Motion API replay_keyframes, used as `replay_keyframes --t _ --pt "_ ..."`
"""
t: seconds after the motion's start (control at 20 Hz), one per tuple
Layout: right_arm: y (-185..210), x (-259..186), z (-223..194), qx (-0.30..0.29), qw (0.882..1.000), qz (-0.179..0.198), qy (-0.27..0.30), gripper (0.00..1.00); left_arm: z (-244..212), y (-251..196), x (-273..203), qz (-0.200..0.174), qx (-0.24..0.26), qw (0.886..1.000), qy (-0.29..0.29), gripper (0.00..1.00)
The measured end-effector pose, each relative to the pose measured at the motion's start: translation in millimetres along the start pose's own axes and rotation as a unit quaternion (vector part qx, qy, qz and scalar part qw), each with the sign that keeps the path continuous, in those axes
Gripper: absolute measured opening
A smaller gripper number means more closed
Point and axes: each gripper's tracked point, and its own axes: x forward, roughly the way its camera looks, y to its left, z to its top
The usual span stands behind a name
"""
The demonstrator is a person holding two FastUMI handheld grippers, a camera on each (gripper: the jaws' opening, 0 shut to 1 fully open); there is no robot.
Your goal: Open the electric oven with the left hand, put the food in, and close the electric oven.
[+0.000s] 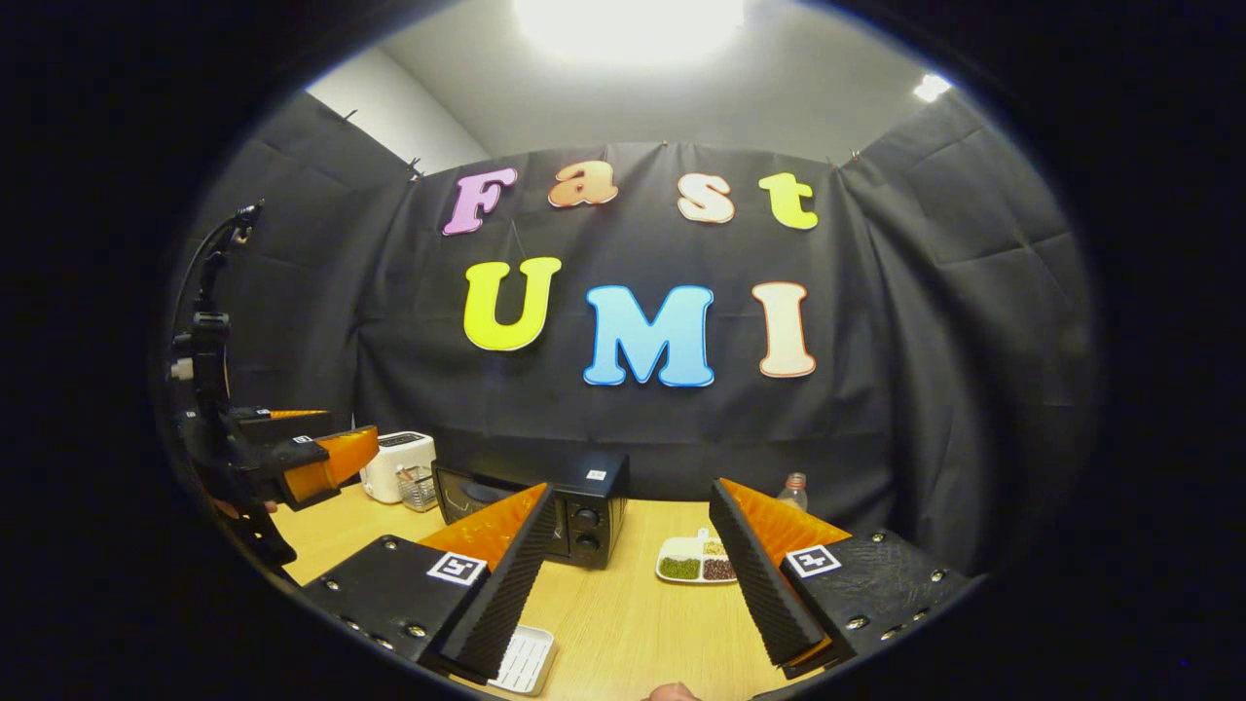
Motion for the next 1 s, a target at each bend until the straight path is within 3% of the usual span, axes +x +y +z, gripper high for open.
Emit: replay_keyframes --t 0.55,1.0 --pt "11.9 -27.8 4.8 0.030 0.999 -0.031 0.004 0.96 13.1 54.5 -71.0 0.016 -0.002 1.000 -0.007 1.00" --pt "27.3 -48.1 20.9 0.016 0.999 -0.033 -0.014 0.96 31.0 91.9 -87.5 0.037 -0.014 0.999 -0.034 1.00"
